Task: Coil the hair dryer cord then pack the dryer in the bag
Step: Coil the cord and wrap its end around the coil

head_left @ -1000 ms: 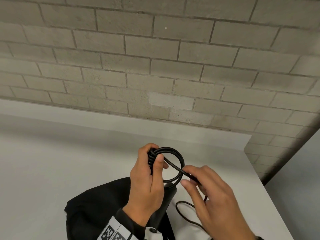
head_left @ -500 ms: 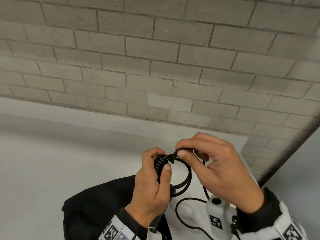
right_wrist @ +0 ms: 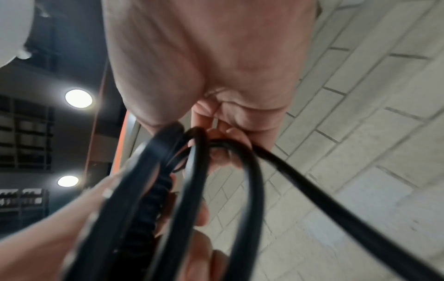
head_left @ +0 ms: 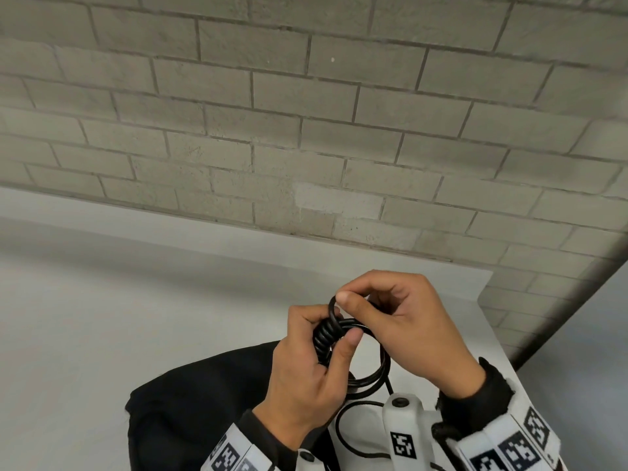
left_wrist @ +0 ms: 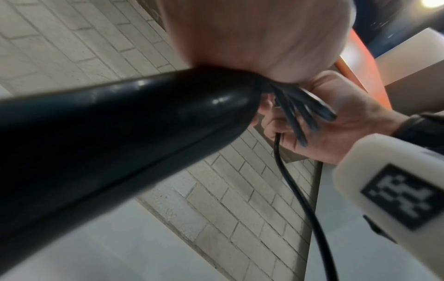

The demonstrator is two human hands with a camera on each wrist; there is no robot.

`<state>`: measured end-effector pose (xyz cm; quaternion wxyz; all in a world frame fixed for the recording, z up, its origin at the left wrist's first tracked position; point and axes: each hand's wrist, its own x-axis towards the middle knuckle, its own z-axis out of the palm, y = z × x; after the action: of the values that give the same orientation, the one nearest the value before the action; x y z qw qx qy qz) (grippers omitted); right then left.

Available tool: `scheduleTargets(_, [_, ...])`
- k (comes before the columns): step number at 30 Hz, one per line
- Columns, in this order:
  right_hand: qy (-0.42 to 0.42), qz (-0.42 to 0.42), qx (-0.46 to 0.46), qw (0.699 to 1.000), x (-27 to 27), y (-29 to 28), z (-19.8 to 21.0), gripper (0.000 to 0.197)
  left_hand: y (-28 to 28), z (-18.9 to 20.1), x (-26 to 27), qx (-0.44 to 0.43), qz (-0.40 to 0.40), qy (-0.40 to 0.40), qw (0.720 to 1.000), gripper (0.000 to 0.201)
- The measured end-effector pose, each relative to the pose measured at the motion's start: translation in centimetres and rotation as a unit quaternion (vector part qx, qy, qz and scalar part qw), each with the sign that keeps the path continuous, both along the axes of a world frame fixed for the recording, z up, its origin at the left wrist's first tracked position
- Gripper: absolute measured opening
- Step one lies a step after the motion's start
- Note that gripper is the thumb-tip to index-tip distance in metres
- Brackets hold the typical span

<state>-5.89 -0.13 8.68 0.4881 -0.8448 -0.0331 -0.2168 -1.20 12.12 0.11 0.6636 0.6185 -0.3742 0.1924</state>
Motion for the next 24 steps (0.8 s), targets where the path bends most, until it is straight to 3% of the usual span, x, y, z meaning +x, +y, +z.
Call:
scheduleTargets(9, [0.109,0.019,0.140,0.984,-0.5,-1.2,-1.0,0.021,0.1,-0.1,-0.1,-0.002,0.021,-0.013,1.000,0.026])
scheduleTargets(13, [0.117,0.020,0.129,0.985,-1.0,-1.3,-1.4,0.030,0.2,0.1,-0.2,0.045,0.015,-0.018,0.999,0.042])
scheduleTargets(17, [0.115,0.018,0.112,0.987,-1.2,-1.3,-1.3,0.031,0.3,0.4,-0.3,0.073,0.028,-0.041,0.996,0.039])
scheduleTargets(21, [0.072,0.050,0.086,0.992,-1.6,-1.5,-2.1,0.045,0.1,0.5,-0.2,0.057,0.043,-0.037,0.997,0.037])
scheduleTargets(22, [0.061,0.079,0.096,0.990,-1.8,-1.4,-2.3,0.045,0.1,0.4,-0.2,0.051,0.049,-0.030,0.997,0.037])
scheduleTargets(24, [0.056,0.126,0.082,0.987,-2.4,-1.1,-2.9,0.028,0.2,0.4,0.0,0.043,0.066,-0.018,0.997,0.038])
